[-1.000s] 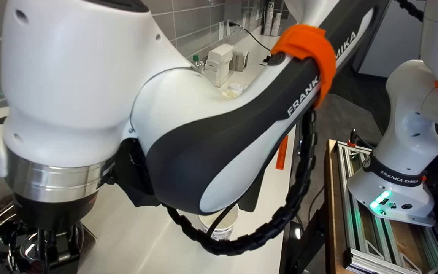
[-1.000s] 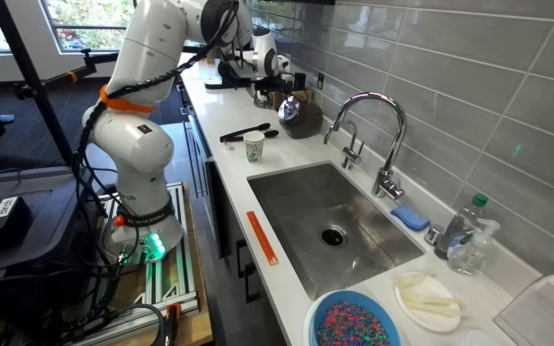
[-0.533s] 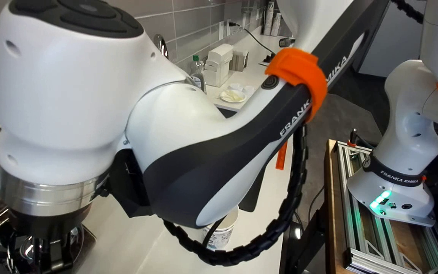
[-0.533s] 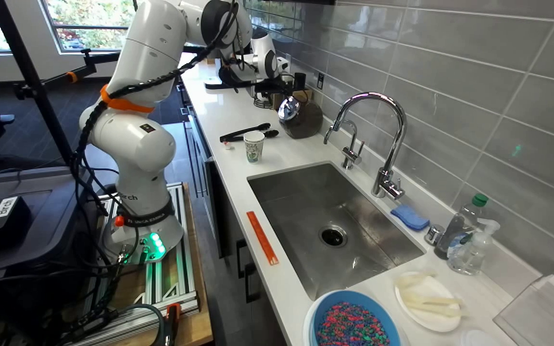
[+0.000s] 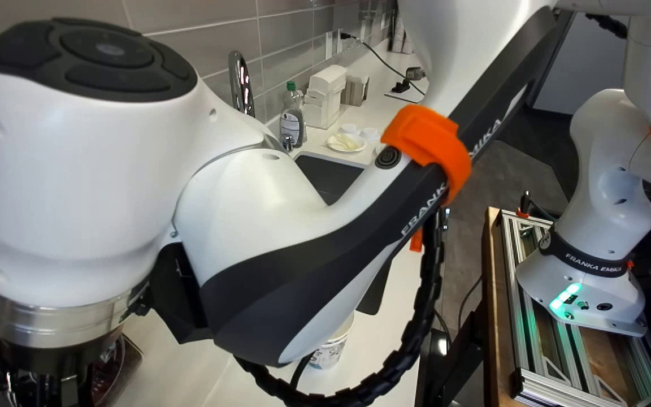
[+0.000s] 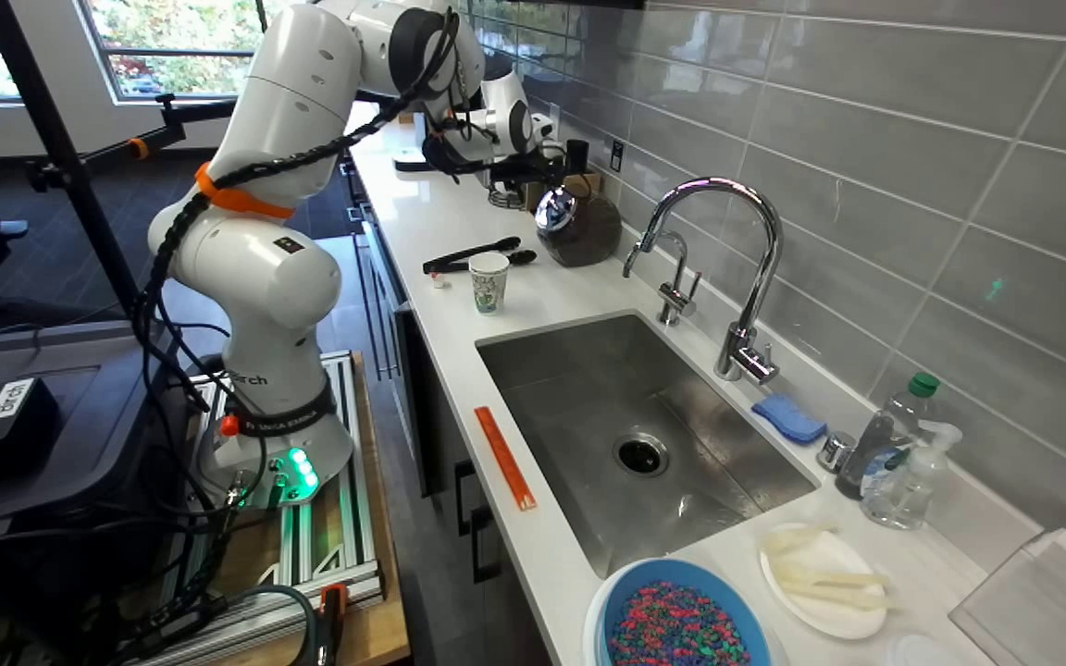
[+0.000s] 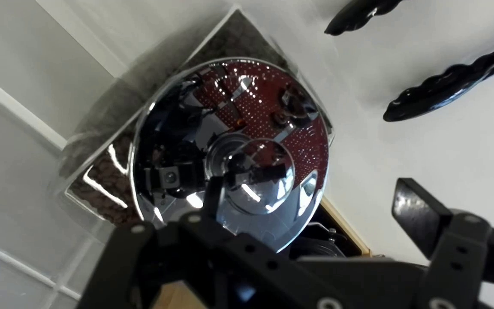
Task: Move the tap faucet to the left then remove the lid from the jar
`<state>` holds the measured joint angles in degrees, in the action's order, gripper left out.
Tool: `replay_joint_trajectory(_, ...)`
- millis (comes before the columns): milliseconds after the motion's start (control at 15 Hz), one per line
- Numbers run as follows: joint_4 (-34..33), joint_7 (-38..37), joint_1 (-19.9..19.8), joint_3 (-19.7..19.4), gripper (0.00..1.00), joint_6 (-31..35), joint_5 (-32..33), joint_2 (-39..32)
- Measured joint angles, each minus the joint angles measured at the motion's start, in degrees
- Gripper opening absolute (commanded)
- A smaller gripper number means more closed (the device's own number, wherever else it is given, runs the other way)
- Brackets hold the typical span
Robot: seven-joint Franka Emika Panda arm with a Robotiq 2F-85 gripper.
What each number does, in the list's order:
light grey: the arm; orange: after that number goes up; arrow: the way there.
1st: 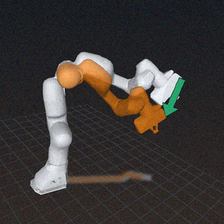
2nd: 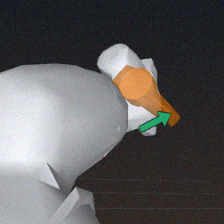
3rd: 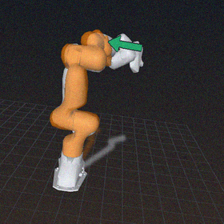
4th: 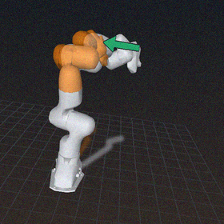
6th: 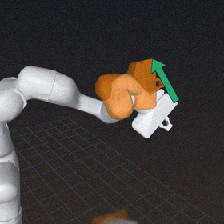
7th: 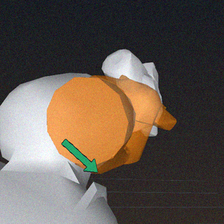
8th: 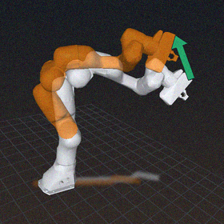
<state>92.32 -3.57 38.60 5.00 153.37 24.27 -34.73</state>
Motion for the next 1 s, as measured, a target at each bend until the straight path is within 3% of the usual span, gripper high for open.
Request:
replay_joint_trajectory(667, -2.44, -6.03, 4.39, -6.18, 1.00, 0.00, 3.19, -1.98)
replay_joint_trajectory(867, -2.68, -7.79, 5.59, -7.79, 0.97, 0.00, 4.16, -2.32)
replay_joint_trajectory(1000, -2.86, -8.80, 6.29, -8.68, 0.85, 0.00, 4.58, -2.49)
